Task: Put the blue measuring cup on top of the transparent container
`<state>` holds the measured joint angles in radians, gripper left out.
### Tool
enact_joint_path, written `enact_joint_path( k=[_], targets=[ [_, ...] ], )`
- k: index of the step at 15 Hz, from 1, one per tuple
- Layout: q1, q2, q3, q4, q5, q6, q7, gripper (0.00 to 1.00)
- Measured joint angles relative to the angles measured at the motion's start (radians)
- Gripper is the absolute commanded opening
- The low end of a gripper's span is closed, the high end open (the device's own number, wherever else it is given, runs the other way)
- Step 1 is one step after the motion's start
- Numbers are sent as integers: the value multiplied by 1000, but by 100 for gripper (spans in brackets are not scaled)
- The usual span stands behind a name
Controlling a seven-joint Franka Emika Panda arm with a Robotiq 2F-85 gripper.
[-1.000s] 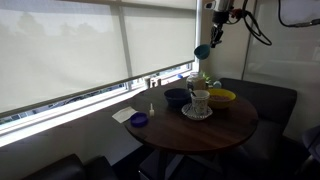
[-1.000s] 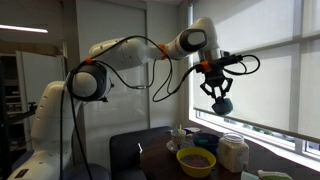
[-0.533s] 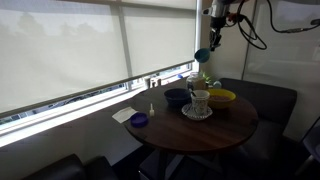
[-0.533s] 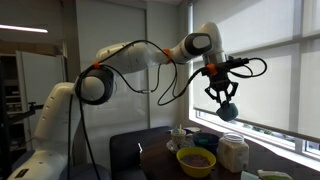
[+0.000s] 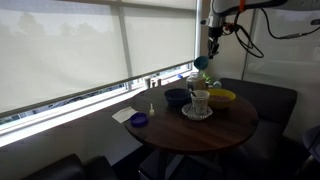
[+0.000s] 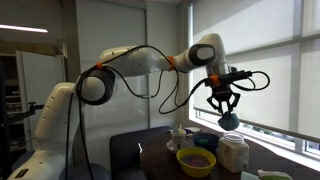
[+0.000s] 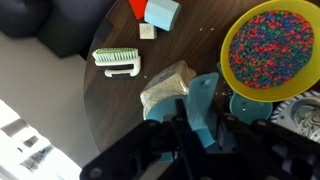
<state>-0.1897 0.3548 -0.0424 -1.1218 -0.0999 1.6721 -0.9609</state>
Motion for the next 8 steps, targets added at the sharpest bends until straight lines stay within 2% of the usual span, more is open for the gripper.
enact_joint_path(
  k=[8],
  targets=[
    [1, 1, 0, -101, -17, 128, 0, 6]
  ],
)
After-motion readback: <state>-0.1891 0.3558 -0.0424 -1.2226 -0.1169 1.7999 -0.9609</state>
